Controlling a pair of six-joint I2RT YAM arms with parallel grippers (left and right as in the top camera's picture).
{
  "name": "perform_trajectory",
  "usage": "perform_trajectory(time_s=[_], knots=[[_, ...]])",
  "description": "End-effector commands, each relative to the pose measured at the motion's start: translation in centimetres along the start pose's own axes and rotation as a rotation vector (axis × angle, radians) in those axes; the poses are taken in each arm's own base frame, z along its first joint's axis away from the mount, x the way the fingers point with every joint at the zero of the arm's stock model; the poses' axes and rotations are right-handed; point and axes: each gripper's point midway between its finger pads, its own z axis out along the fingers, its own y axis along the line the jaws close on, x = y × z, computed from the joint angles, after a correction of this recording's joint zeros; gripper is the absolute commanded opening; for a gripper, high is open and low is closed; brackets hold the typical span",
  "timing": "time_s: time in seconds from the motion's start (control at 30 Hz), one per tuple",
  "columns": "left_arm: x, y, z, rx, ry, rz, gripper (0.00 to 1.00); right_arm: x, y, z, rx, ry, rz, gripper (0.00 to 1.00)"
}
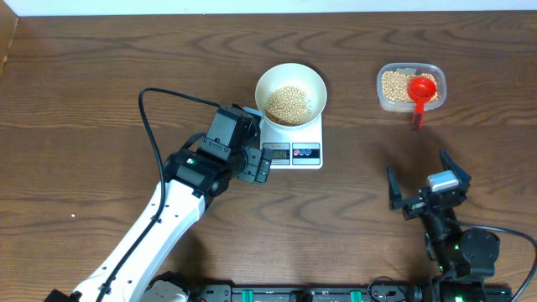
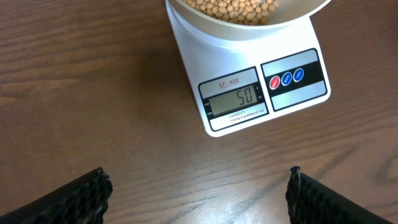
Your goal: Scoop item into bowl and weigh 50g on scale
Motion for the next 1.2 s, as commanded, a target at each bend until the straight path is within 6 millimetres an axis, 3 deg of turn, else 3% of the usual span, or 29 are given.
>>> perform_trajectory(time_s=[0.0, 0.37, 1.17], knots=[[0.6, 0.2, 0.3, -0.003, 0.019, -0.005, 0.92, 0.8, 0.3, -0.2, 0.003, -0.024, -0.014, 0.99], [0.6, 0.2, 0.3, -0.003, 0.019, -0.005, 0.92, 3.0, 0.8, -0.7, -0.005, 0.03, 0.001, 0.99], [0.7, 0.2, 0.4, -0.003, 0.019, -0.005, 0.92, 3.0, 1.1, -0.7, -0.015, 0.027, 0.0, 0.99]])
